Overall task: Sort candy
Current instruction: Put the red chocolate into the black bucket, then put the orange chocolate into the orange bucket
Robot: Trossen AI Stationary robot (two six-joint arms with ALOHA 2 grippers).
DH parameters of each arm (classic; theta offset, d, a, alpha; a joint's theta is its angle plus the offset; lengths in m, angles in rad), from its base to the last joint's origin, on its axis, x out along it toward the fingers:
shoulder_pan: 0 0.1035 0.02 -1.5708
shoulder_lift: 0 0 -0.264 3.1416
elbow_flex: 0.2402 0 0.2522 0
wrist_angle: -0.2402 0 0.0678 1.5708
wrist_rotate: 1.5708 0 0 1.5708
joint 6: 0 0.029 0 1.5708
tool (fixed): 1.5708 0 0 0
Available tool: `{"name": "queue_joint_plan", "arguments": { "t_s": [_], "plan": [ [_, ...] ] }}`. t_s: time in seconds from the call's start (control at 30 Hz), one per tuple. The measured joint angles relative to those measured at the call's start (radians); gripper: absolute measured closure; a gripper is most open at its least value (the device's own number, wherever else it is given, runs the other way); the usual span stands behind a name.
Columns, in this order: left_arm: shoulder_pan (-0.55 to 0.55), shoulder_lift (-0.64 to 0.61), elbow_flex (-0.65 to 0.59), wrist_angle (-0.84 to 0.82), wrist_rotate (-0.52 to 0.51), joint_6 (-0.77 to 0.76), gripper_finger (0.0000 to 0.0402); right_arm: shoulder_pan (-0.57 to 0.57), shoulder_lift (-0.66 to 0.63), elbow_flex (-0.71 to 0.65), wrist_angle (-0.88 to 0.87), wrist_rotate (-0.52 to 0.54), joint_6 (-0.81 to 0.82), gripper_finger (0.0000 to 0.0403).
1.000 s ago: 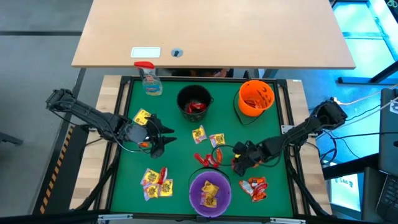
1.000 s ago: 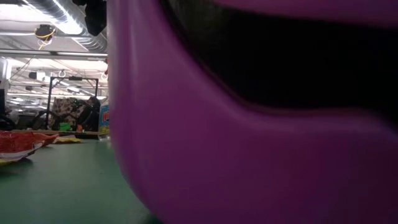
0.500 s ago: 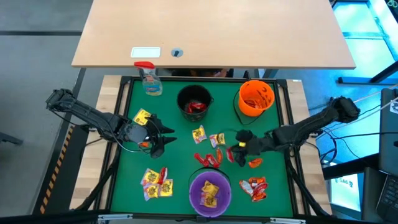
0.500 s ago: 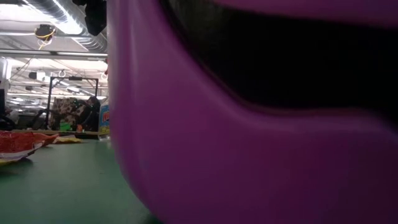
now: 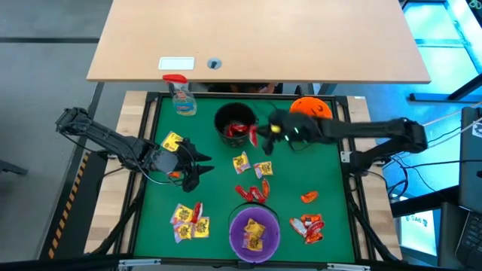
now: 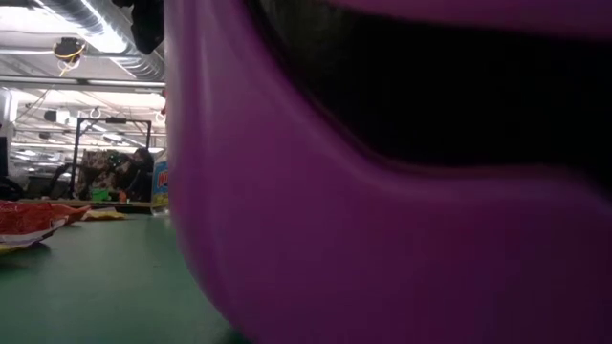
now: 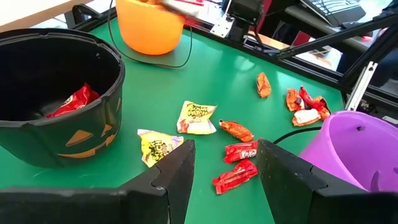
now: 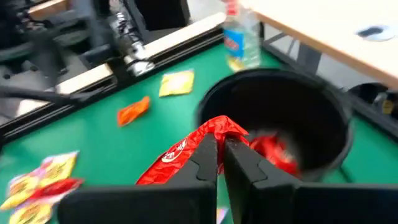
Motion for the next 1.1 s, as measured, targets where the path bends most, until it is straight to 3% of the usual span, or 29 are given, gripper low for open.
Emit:
{"name": "queue_joint_plan", "arguments": {
  "t_s": [0.27,0.5,0.87,1.1],
  "plan": [
    [0.0,0.0,0.0,0.007,-0.008,0.005,0.0239,-0.219,0.221,0.195,-0.007,-0.216,-0.056,0.0393],
    [0.0,0.018,0.0,0.018,-0.021,0.005,0.0239,-0.287,0.294,0.273,-0.031,-0.332,-0.084,0.0387],
    [0.0,0.026,0.0,0.02,-0.019,0.005,0.0239,-0.292,0.297,0.364,-0.177,-0.36,-0.133,0.0237],
    [0.0,0.027,0.0,0.018,-0.018,0.005,0.0239,-0.22,0.296,0.534,-0.433,-0.351,-0.193,0.0228]
  ]
}}
